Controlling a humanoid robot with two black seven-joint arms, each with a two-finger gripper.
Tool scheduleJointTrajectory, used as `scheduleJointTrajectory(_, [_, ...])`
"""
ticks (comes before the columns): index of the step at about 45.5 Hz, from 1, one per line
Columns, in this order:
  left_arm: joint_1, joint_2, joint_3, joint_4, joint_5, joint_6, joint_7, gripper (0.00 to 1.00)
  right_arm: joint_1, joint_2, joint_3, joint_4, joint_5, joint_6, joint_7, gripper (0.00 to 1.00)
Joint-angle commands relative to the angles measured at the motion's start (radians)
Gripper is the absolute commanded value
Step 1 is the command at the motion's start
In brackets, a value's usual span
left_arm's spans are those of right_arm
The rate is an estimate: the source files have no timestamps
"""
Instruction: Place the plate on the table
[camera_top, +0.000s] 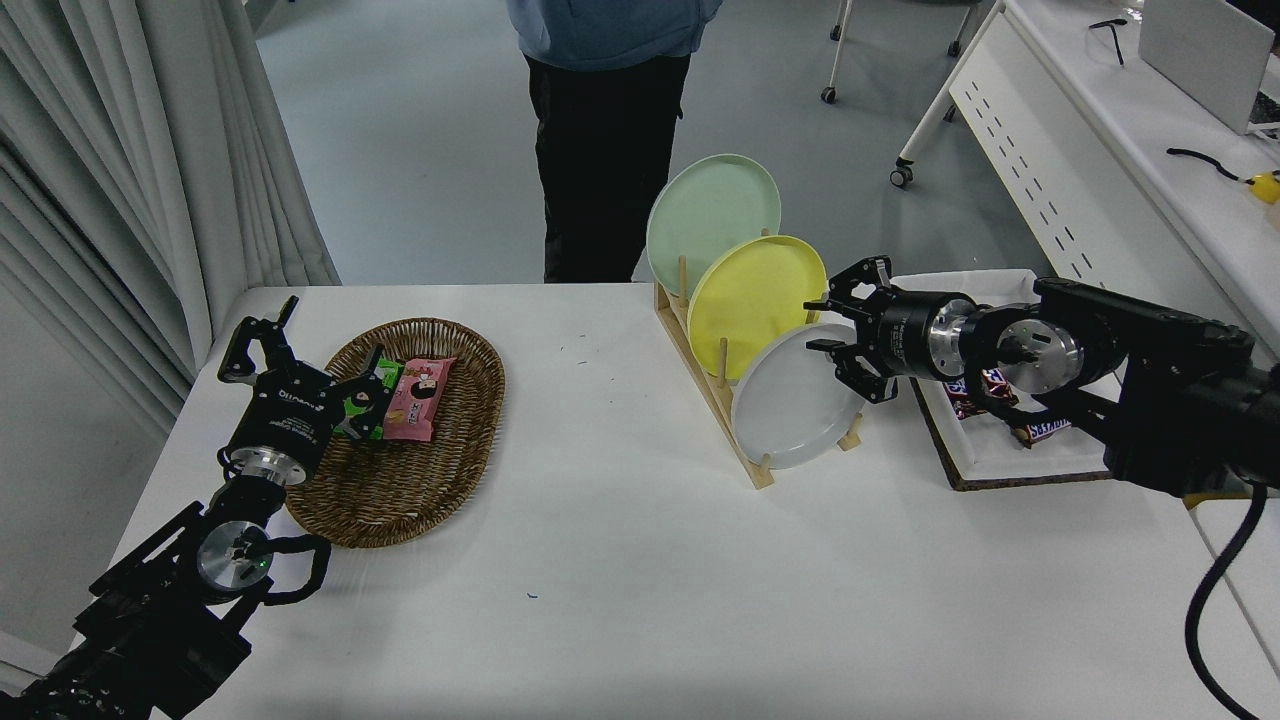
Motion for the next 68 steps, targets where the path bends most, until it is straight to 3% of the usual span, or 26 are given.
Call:
scheduleJointTrajectory(1, [0.000,-0.001,-0.001,-0.001,0.000,0.000,0.000,1.00,0.000,0.017,0.007,-0.003,0.002,-0.023,-0.003,0.35])
scheduleJointTrajectory(10, [0.000,0.000,-0.001,0.001,0.000,0.000,0.001,1.00,0.000,0.018,0.007,-0.004,0.003,-0.032,-0.011,0.34])
scheduleJointTrajectory(16, [0.000,0.000,-0.001,-0.001,0.000,0.000,0.000,1.00,-0.001,0.017,0.007,-0.004,0.002,-0.035,-0.029,0.23])
scheduleJointTrajectory(22, [0.000,0.000,-0.001,0.001,0.000,0.000,0.000,1.00,0.000,0.015,0.010,-0.003,0.002,-0.035,-0.059,0.18])
scheduleJointTrajectory(43, [0.000,-0.001,0.001,-0.001,0.000,0.000,0.000,1.00,0.002,0.015,0.059,-0.004,0.000,-0.033,-0.071,0.18])
scheduleJointTrajectory(50, [0.000,0.000,0.001,-0.001,0.000,0.000,0.000,1.00,0.002,0.015,0.059,-0.004,0.000,-0.033,-0.071,0.09])
scheduleJointTrajectory(68, [0.000,-0.001,-0.001,0.001,0.000,0.000,0.000,1.00,0.002,0.017,0.059,-0.018,0.000,-0.033,-0.072,0.05])
